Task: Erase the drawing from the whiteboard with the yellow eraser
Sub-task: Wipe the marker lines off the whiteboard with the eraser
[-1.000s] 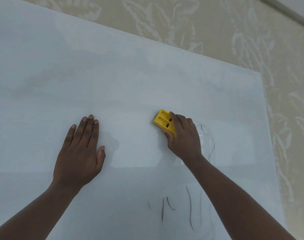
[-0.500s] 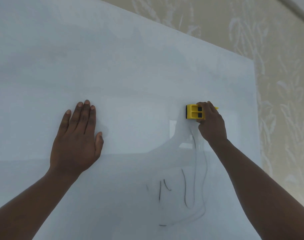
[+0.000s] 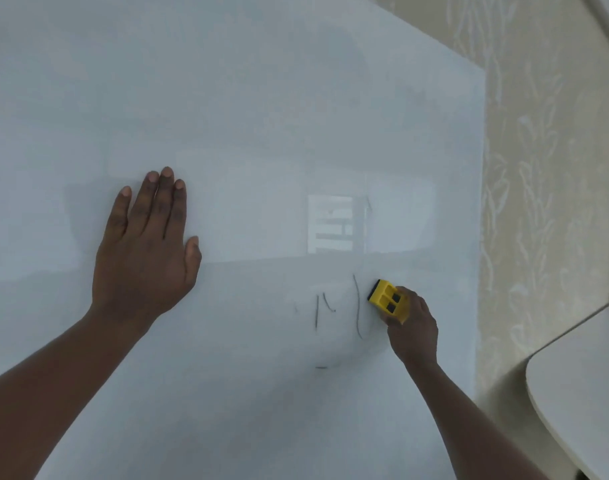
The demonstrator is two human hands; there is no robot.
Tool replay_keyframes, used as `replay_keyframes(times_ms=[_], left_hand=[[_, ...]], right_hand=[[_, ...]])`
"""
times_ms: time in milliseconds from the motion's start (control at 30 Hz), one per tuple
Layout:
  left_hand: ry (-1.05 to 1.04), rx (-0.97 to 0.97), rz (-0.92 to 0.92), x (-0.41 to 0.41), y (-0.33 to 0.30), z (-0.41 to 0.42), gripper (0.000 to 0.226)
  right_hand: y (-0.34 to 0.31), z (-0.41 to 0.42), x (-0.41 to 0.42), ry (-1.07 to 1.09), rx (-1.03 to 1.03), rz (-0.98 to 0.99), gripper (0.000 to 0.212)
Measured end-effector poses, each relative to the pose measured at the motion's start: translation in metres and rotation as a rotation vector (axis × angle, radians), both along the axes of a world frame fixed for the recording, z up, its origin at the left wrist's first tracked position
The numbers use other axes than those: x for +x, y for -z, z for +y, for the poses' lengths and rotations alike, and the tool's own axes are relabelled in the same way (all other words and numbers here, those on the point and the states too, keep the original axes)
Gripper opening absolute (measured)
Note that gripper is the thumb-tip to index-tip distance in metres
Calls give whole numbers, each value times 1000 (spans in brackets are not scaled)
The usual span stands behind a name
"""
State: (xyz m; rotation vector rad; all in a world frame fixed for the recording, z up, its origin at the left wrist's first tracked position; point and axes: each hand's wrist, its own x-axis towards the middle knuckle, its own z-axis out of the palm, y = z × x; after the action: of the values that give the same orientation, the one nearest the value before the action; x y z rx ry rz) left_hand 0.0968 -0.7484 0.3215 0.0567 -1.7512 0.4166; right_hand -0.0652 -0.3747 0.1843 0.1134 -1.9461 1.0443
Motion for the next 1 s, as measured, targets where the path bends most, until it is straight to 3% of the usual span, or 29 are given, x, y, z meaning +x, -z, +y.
replay_keyframes(times_ms=[200,333,633,1000], left_hand=[[23,-28,-28,5,15,-9,68],[52,-29,-38,5,17,-11,69],[67,-20,-40,5,18,-10,69],[73,-2,-30,7,18,-7,68]], right_hand=[[56,-48,33,-17,-233,-184,53],[66,-95,63,-69,-301,-161,55],[39,-180,115,-140,-151,35,66],[-10,-123,70,-24,-212,8,62]])
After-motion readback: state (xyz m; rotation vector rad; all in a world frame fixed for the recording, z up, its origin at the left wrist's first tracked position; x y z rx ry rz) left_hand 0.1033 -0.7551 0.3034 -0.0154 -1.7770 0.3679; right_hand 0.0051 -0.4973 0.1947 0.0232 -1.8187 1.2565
